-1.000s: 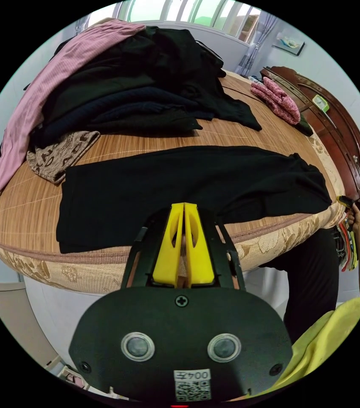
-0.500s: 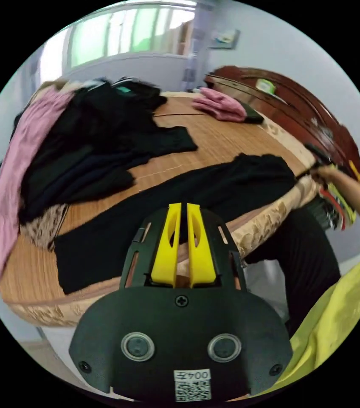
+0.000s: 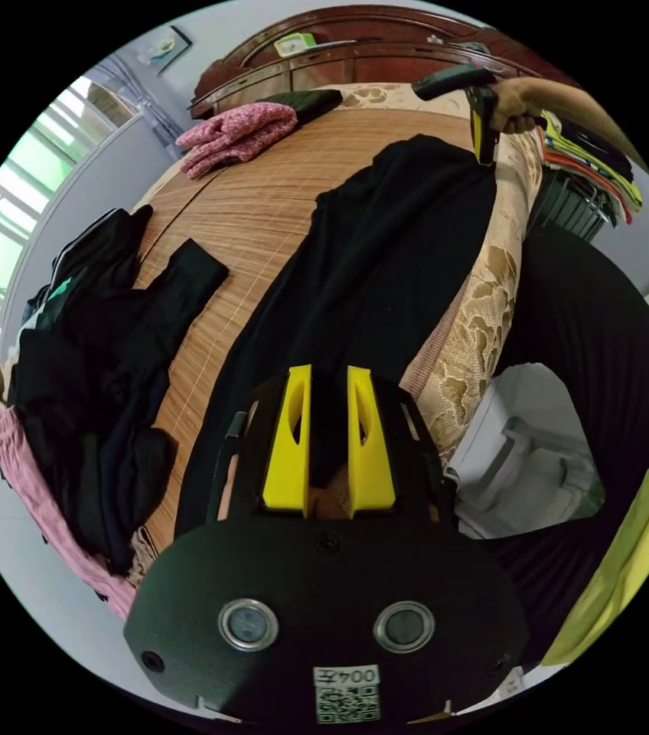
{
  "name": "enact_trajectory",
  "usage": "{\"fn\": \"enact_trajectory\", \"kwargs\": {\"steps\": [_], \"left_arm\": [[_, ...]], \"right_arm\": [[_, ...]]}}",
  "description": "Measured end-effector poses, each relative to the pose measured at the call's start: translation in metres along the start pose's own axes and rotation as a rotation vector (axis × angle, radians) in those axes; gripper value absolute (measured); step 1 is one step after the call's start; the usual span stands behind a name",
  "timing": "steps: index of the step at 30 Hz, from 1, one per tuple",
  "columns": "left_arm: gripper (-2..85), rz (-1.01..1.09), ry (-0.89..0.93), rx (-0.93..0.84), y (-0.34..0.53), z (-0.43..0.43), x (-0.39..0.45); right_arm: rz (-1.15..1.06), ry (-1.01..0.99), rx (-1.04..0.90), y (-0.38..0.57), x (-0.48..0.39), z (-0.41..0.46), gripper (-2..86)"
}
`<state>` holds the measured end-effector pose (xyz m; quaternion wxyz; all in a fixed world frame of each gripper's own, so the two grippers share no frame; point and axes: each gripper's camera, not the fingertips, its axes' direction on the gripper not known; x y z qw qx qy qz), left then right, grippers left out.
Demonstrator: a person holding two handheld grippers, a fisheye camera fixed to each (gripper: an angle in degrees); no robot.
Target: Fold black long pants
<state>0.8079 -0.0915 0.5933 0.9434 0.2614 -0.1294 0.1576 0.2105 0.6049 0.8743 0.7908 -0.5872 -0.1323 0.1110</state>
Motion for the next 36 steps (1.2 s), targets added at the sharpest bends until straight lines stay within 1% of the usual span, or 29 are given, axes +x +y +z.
{"fn": "enact_trajectory", "kwargs": {"steps": [7,12,15,20,23,26,33,35,36], "left_arm": [[7.6,0.03,-0.008,-0.051,-0.048,-0.013,-0.018],[6.1,0.01,-0.016,-0.072,-0.068,-0.018,-0.038],[4.1,-0.031,0.006,-0.071,-0.074,-0.022,-0.056],[2.0,-0.086,0.034,-0.017,-0.079,-0.043,-0.087],[1.4,-0.105,0.09,0.027,-0.077,-0.063,-0.106],[1.1,-0.087,0.194,0.058,-0.067,-0.075,-0.122],[1.1,-0.072,0.36,0.061,-0.032,-0.044,-0.141],[1.1,-0.063,0.354,0.04,-0.025,-0.031,-0.142],[1.1,-0.055,0.319,-0.001,-0.021,-0.019,-0.141]], "right_arm": [[-0.018,-0.039,-0.005,-0.026,-0.011,-0.004,-0.6],[-0.017,-0.056,-0.004,-0.035,-0.018,-0.002,-0.6],[-0.016,-0.063,0.002,-0.037,-0.022,0.001,-0.6],[-0.004,-0.083,0.016,-0.035,-0.028,0.01,-0.6],[0.0,-0.082,0.022,-0.031,-0.031,0.017,-0.6],[0.002,-0.077,0.023,-0.026,-0.035,0.025,-0.6],[0.003,-0.068,0.024,-0.007,-0.04,0.048,-0.6],[0.001,-0.067,0.024,0.003,-0.041,0.058,-0.6],[0.0,-0.067,0.024,0.005,-0.041,0.06,-0.7]]}}
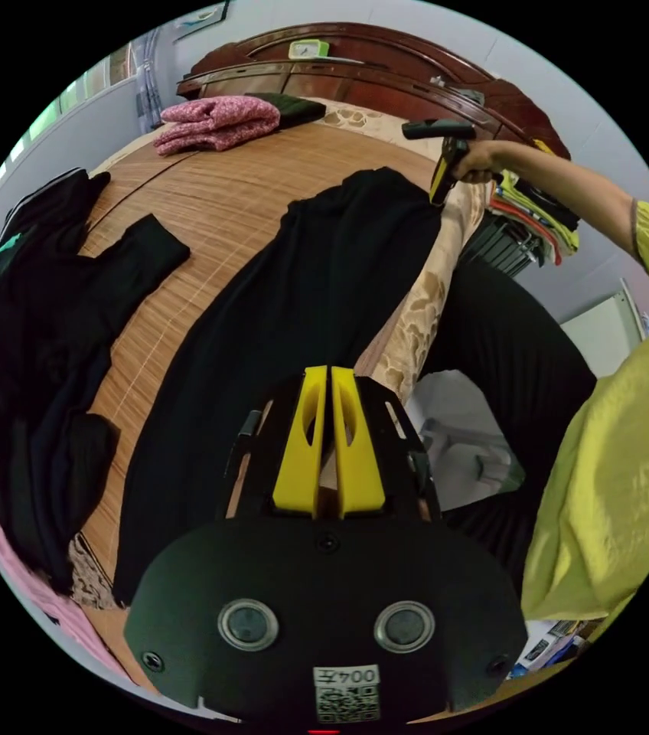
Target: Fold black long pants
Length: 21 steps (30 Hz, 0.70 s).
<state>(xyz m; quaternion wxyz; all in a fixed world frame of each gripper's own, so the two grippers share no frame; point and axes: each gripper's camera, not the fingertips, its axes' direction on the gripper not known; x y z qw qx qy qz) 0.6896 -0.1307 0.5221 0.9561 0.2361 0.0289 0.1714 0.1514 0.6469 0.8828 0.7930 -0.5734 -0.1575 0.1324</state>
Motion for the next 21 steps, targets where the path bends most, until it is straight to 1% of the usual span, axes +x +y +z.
{"fn": "enact_trajectory", "kwargs": {"steps": [2,6,9,12,15,17,18,19,20,21], "left_arm": [[1.1,-0.01,-0.007,-0.05,0.007,0.017,-0.007],[1.2,-0.077,0.037,-0.005,0.023,0.012,-0.024],[1.1,-0.098,0.084,0.011,0.036,-0.002,-0.034],[1.2,-0.125,0.1,0.007,0.053,-0.008,-0.045],[1.3,-0.17,0.113,0.031,0.069,-0.008,-0.056],[1.3,-0.22,0.085,0.052,0.076,-0.005,-0.063],[1.2,-0.244,0.054,0.074,0.079,-0.002,-0.066],[1.1,-0.269,0.021,0.094,0.08,0.001,-0.069],[1.0,-0.281,0.005,0.102,0.08,0.002,-0.07],[0.8,-0.308,-0.027,0.119,0.08,0.007,-0.072]], "right_arm": [[-0.001,0.001,0.002,0.012,0.001,0.011,-0.6],[-0.011,0.024,0.024,0.034,0.0,0.03,-0.6],[0.003,0.026,0.079,0.06,0.004,0.047,-0.5],[0.015,0.019,0.181,0.095,0.01,0.066,-0.2],[0.053,-0.025,0.341,0.14,0.024,0.088,0.9],[0.143,-0.095,0.496,0.183,0.041,0.106,4.2],[0.172,-0.102,0.541,0.195,0.045,0.109,5.3],[0.227,-0.132,0.652,0.221,0.05,0.116,6.2],[0.271,-0.212,0.796,0.248,0.052,0.122,6.9],[0.28,-0.274,0.871,0.261,0.051,0.126,7.2]]}}
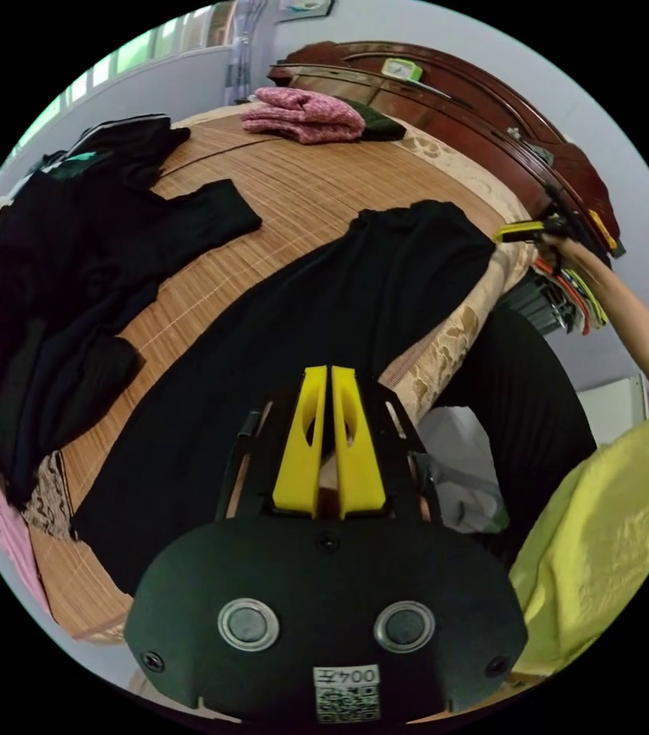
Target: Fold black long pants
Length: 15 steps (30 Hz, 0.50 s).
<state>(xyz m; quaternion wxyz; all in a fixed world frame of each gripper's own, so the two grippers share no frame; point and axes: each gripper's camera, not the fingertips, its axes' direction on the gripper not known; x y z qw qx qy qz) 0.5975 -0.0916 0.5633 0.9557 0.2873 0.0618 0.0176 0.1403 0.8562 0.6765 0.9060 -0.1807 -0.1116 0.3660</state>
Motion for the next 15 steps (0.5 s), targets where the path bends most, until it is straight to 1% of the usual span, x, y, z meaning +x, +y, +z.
{"fn": "enact_trajectory", "kwargs": {"steps": [1,2,3,5,6,8,10,11,15], "left_arm": [[0.7,-0.018,-0.03,0.016,0.0,0.006,-0.001],[0.7,-0.021,-0.042,0.016,0.0,0.01,-0.001],[0.7,-0.027,-0.057,-0.013,0.001,0.022,-0.002],[0.6,-0.016,-0.072,-0.108,0.004,0.046,-0.002],[0.6,-0.013,-0.087,-0.091,0.011,0.052,-0.001],[0.6,-0.042,-0.075,-0.078,0.017,0.054,-0.005],[0.7,-0.08,-0.051,-0.077,0.023,0.057,-0.012],[0.7,-0.081,-0.05,-0.076,0.024,0.058,-0.013],[0.6,-0.099,-0.043,-0.073,0.031,0.065,-0.018]], "right_arm": [[0.045,-0.165,0.101,0.021,0.003,-0.009,7.5],[0.105,-0.34,0.132,0.039,0.005,-0.01,7.7],[0.145,-0.418,0.132,0.047,0.006,-0.007,7.7],[0.32,-0.681,0.124,0.078,0.013,0.017,7.9],[0.376,-0.737,0.122,0.085,0.016,0.024,7.9],[0.597,-0.925,0.114,0.115,0.032,0.054,7.9],[0.706,-0.981,0.099,0.135,0.041,0.069,7.7],[0.751,-0.976,0.077,0.145,0.045,0.077,7.7],[0.803,-0.909,0.02,0.17,0.055,0.087,6.8]]}}
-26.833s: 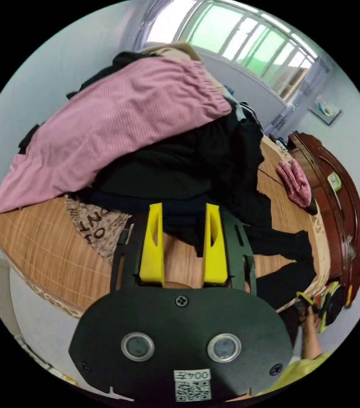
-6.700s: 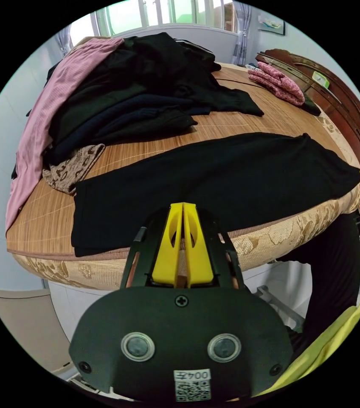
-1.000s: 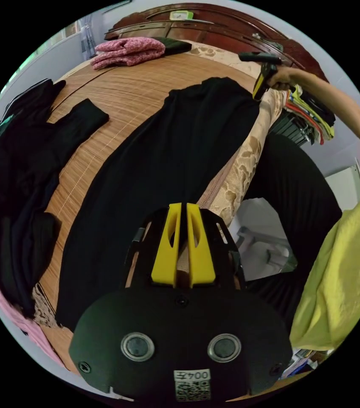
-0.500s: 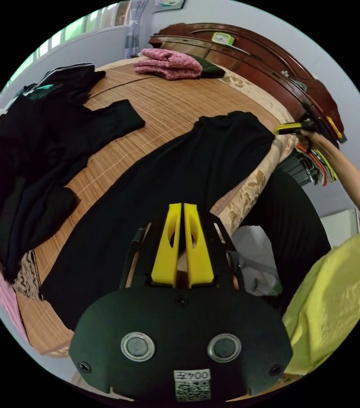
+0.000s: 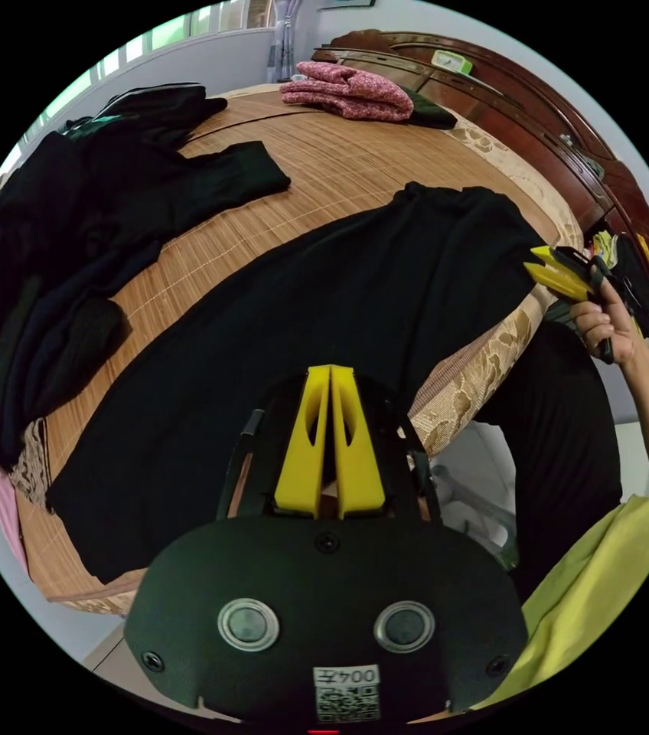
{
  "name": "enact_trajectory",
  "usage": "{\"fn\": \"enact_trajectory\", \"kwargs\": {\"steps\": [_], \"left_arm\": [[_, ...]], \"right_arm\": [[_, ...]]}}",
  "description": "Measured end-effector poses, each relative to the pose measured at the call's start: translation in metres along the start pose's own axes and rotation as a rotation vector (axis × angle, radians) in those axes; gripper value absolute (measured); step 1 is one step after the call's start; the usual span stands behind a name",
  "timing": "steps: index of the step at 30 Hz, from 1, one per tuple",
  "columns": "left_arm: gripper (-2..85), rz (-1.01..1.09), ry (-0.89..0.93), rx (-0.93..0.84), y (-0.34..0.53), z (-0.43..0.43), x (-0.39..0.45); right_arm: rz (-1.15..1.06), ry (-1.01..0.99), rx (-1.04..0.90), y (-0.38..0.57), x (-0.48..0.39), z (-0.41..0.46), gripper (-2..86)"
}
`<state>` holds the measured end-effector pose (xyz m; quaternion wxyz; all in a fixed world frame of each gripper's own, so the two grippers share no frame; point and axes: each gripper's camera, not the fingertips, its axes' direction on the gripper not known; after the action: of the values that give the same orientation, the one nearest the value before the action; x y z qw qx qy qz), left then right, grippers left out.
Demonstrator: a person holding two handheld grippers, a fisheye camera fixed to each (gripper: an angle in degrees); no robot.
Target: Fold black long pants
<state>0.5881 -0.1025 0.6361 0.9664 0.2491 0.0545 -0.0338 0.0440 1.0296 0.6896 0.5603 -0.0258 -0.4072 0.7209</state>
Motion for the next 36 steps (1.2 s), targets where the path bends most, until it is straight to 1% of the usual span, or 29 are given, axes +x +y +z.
{"fn": "enact_trajectory", "kwargs": {"steps": [2,4,7,18,22,27,31,34,36], "left_arm": [[0.6,-0.015,0.013,0.006,0.003,0.003,-0.003],[0.6,-0.028,0.029,0.013,0.006,0.006,-0.007],[0.6,-0.029,0.04,0.008,0.007,0.01,-0.01],[0.5,-0.025,0.051,0.002,0.004,0.023,-0.009],[0.5,-0.021,0.049,0.0,0.0,0.026,-0.006],[0.5,-0.015,0.046,-0.005,-0.006,0.029,-0.001],[0.5,-0.018,0.046,-0.007,-0.012,0.031,0.004],[0.5,-0.017,0.041,-0.006,-0.016,0.033,0.008],[0.5,-0.018,0.042,-0.006,-0.019,0.033,0.011]], "right_arm": [[0.02,0.072,0.012,0.005,0.011,-0.008,7.0],[0.023,0.092,0.022,0.008,0.019,-0.015,7.0],[0.027,0.065,0.07,0.014,0.033,-0.028,6.9],[0.019,0.115,0.054,0.03,0.068,-0.05,6.3],[0.024,0.133,0.083,0.034,0.08,-0.06,5.1],[0.01,0.153,0.071,0.039,0.089,-0.068,3.4],[0.007,0.115,0.07,0.045,0.094,-0.081,1.3],[0.009,0.107,0.066,0.049,0.097,-0.09,2.0],[0.018,0.145,0.046,0.049,0.1,-0.093,4.1]]}}
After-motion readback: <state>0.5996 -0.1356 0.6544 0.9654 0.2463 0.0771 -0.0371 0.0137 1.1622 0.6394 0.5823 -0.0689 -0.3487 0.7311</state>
